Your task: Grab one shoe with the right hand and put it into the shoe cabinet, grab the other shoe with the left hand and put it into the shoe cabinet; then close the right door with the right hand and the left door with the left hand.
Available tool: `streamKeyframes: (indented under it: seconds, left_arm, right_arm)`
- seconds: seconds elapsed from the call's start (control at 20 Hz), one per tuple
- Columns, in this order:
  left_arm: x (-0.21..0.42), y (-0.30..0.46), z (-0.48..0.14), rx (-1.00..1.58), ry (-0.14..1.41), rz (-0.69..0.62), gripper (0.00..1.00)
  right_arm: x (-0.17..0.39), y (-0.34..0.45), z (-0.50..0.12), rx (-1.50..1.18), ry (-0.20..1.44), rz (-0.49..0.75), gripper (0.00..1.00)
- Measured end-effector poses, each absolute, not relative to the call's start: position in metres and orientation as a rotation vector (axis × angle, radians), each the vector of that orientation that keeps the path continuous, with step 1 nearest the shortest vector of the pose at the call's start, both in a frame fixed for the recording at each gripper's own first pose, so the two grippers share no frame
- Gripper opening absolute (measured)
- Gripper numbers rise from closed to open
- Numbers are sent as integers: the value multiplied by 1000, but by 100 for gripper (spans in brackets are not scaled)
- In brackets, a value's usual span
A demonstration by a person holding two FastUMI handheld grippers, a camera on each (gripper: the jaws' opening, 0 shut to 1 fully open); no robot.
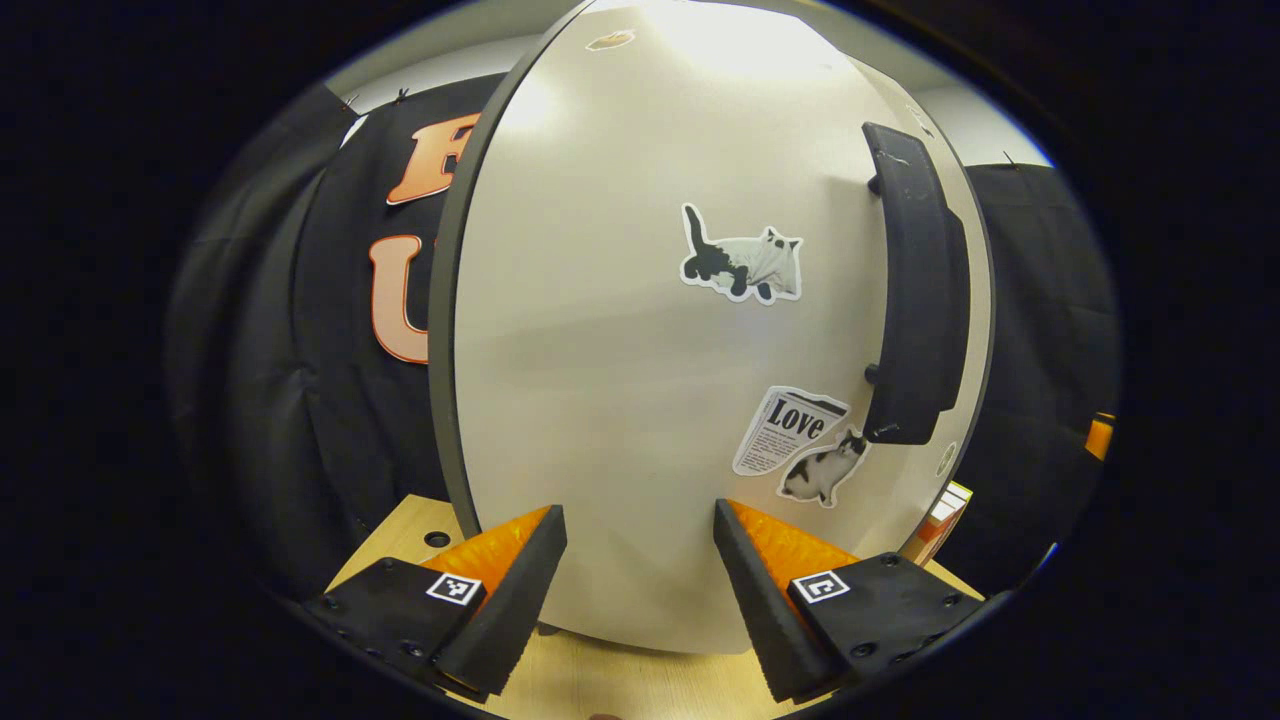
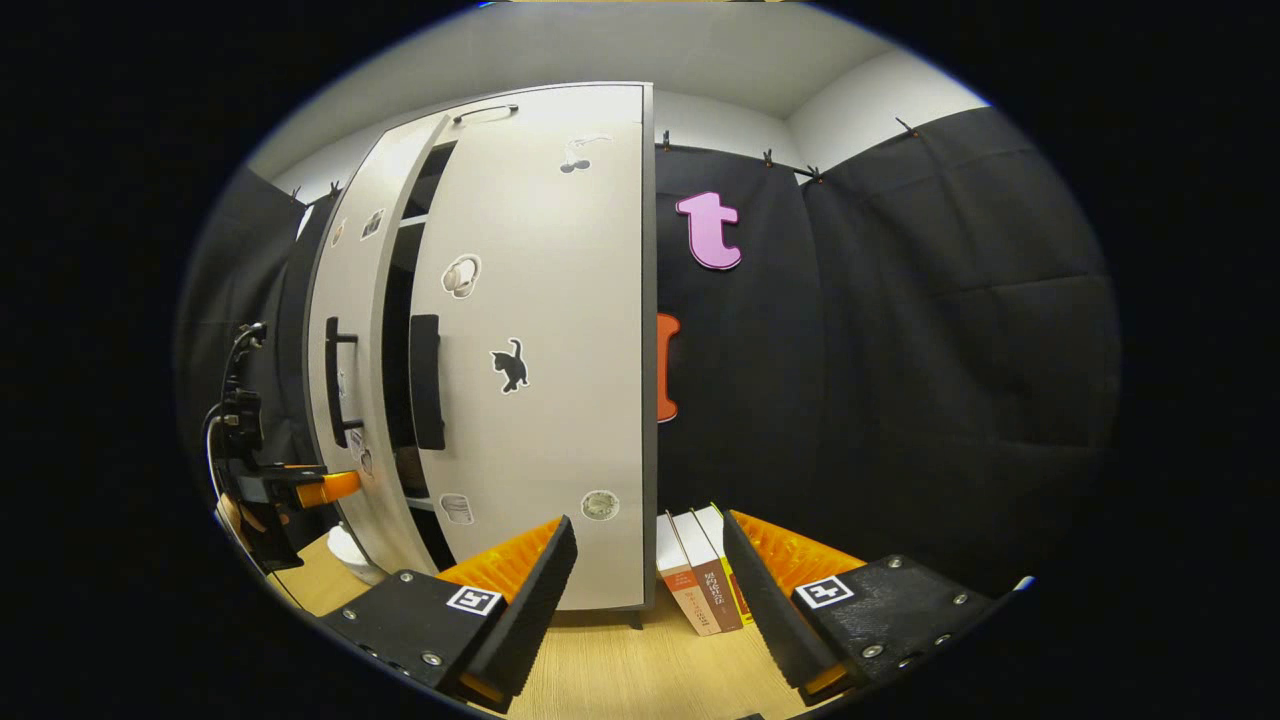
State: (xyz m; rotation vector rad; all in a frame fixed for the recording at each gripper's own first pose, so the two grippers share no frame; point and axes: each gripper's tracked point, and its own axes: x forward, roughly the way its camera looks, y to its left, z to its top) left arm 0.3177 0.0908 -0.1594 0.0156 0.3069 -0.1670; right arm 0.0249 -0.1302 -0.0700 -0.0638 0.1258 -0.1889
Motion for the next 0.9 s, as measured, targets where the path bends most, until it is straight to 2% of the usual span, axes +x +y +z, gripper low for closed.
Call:
streamKeyframes:
  seconds: [0.45, 0.65, 0.9]
  left_arm:
    - [313, 95, -139, 12, 327, -142, 97]
    - [287, 124, -89, 21, 314, -105, 97]
    - [254, 172, 5, 17, 199, -58, 97]
  right_arm:
    - [42, -112, -46, -46, 108, -145, 91]
    - [46, -100, -6, -64, 69, -121, 91]
    - [38, -77, 49, -74, 5, -74, 91]
